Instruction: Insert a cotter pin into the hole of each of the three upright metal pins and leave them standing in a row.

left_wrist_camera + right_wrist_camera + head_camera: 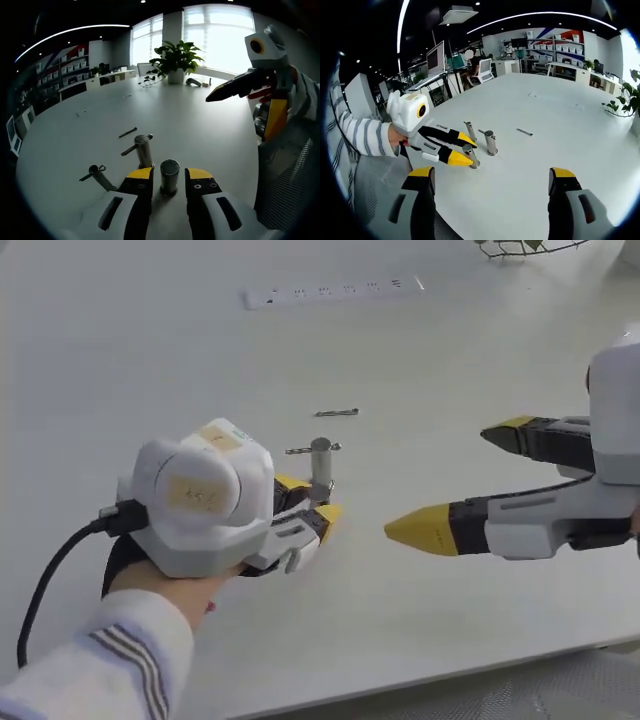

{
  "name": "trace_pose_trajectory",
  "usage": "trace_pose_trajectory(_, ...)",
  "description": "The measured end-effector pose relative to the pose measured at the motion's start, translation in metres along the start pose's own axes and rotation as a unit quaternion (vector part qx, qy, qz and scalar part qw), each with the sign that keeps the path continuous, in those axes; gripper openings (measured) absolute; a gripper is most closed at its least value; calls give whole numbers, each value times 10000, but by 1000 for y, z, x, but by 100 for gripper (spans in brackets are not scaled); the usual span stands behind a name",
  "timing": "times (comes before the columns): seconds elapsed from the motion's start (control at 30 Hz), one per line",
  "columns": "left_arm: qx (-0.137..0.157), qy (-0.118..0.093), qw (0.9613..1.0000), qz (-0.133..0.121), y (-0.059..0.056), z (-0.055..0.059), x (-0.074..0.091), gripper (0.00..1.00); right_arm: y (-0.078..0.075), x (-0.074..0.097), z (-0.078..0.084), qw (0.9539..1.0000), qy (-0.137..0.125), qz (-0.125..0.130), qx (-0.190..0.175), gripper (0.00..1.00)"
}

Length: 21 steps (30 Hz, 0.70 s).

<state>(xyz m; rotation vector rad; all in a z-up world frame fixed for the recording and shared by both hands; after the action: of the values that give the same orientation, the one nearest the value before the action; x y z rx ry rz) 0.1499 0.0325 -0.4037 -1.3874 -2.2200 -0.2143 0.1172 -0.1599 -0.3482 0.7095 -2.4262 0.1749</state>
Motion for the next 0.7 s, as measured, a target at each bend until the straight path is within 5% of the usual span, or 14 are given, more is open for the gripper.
trace_pose_trajectory(0.23,-174,92,9990,394,-3,6,15,45,-1,-2,1,10000,9,-34,-4,92)
trace_pose_trajectory(0.33,-13,-129,9970,764,-8,9,22,55,0,-4,4,9999,77,-85,-9,92)
trace_pose_trajectory(0.53,-272,28,9983,509,-9,13,38,83,-1,-4,8,9999,146,-74,-28,92)
trace_pose_trajectory(0.7,39,-122,9992,373,-10,18,55,89,-9,-2,13,9998,189,1,-101,92)
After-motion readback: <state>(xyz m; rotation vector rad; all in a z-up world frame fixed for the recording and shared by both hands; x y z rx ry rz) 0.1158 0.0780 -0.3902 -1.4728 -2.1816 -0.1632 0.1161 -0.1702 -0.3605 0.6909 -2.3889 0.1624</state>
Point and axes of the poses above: the centre of the closed fingertips' face, and the gripper's own axes: x roughly backward along the fingers, y roughly to its left, z roughly out of its underside, the point moved 9 cm from there along x, roughly backward along the fingers, and after that the axes turned 10 degrees about z, right-handed, at the moved point
